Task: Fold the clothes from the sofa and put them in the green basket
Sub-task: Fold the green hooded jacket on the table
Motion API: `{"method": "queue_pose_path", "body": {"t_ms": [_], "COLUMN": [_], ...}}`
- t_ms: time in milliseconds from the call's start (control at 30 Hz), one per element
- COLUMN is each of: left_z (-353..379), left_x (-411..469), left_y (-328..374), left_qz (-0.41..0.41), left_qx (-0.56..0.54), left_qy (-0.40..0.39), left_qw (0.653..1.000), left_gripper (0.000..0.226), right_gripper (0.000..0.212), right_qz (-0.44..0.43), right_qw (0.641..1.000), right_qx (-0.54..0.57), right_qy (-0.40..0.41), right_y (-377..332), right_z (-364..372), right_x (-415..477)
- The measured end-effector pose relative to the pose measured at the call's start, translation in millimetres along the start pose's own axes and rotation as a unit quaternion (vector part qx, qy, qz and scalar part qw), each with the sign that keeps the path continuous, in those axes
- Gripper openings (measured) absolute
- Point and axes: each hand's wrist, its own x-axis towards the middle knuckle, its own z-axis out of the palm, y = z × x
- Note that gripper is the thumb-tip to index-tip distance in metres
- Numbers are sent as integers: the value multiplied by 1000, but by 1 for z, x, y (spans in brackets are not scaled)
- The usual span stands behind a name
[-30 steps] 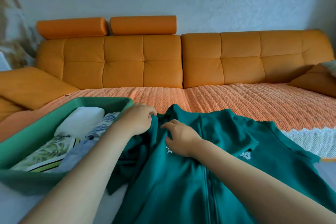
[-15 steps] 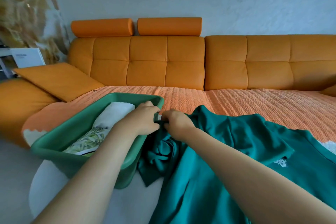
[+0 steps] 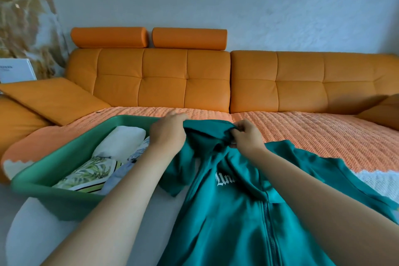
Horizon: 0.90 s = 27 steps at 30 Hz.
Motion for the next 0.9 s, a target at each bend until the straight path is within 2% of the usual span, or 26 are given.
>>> {"method": "queue_pose_path", "body": {"t_ms": [100, 167, 233, 300, 333, 400, 500, 600, 667, 700, 767, 833, 900], "left_z": [-7, -6, 5, 24, 36, 57, 74, 84, 86, 85, 83, 81, 78], "left_x": [11, 14, 11, 4, -1, -9, -8, -6, -6, -6, -7, -6, -1], "left_y": [15, 32, 55, 76, 84, 92, 95, 96, 95, 92, 85, 79, 76], "left_qz": [64, 132, 191, 226, 230, 223, 168, 157, 159, 161, 167, 146, 93], "left_qx": [-4, -49, -105, -140, -138, -100, -97, -113, -114, -100, -12, 84, 147], "left_qy": [132, 150, 103, 13, -22, -33, -66, -168, -201, -212, -227, -226, -216], "left_qw": [989, 979, 971, 964, 963, 969, 979, 967, 960, 959, 959, 959, 961], "left_gripper": [56, 53, 53, 52, 51, 54, 51, 45, 45, 49, 55, 35, 23], "right_gripper": [8, 9, 7, 26, 39, 62, 82, 72, 44, 29, 21, 18, 13], "right_qz": [-24, -12, 44, 67, 58, 31, 24, -23, -55, -52, -12, 45, 86], "right_qw": [997, 990, 977, 977, 983, 992, 986, 978, 970, 973, 984, 987, 975], "right_qx": [-76, -143, -188, -175, -146, -69, 3, -132, -202, -200, -168, -150, -205], "right_qy": [13, -18, -86, -106, -98, -101, -162, -161, -127, -102, -48, -17, -33], "right_y": [13, 19, 26, 32, 34, 37, 41, 47, 49, 50, 48, 45, 43], "right_z": [-18, -29, -39, -48, -53, -62, -67, -68, -68, -69, -75, -82, -87], "right_x": [-4, -5, -7, -14, -18, -26, -35, -37, -33, -31, -27, -25, -25]}}
